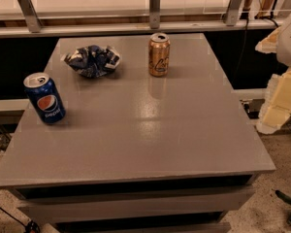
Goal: Pick orange can
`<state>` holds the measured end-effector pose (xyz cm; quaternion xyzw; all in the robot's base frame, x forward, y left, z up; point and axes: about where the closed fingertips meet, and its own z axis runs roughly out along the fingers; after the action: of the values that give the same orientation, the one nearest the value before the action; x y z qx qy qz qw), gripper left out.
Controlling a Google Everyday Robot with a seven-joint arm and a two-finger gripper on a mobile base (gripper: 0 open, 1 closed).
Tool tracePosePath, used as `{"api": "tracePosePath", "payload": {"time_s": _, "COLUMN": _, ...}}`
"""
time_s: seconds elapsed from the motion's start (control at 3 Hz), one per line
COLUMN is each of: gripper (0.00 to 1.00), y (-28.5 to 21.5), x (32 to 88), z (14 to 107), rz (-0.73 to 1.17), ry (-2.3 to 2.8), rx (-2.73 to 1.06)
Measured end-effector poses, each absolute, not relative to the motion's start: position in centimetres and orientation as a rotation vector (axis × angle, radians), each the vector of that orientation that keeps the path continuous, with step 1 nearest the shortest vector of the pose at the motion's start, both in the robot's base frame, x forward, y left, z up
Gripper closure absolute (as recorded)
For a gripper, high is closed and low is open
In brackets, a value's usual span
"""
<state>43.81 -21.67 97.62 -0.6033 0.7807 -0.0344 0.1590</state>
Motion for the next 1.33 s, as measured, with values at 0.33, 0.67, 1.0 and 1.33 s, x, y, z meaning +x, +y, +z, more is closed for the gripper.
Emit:
{"api": "tracePosePath", "payload": {"time_s": 0.33, "gripper": 0.0, "y": -21.7, "x": 43.8, "z": 97.6, "rz": -0.099, "ry": 2.232, "rx": -1.725}}
{"api": "tracePosePath", "payload": {"time_s": 0.67, "gripper": 0.0, "y": -21.5, "x": 45.4, "z": 97.3, "rz": -0.069, "ry": 2.213, "rx": -1.704}}
{"api": "tracePosePath", "payload": {"time_s": 1.0, "gripper": 0.0, "y": -20.9, "x": 49.1, "z": 96.5, "rz": -0.008, "ry": 2.172, "rx": -1.718}}
{"api": "tracePosePath", "payload": {"time_s": 1.33, "gripper": 0.0, "y": -20.0, "x": 54.0, "z": 95.4, "rz": 0.083, "ry": 2.111, "rx": -1.716}}
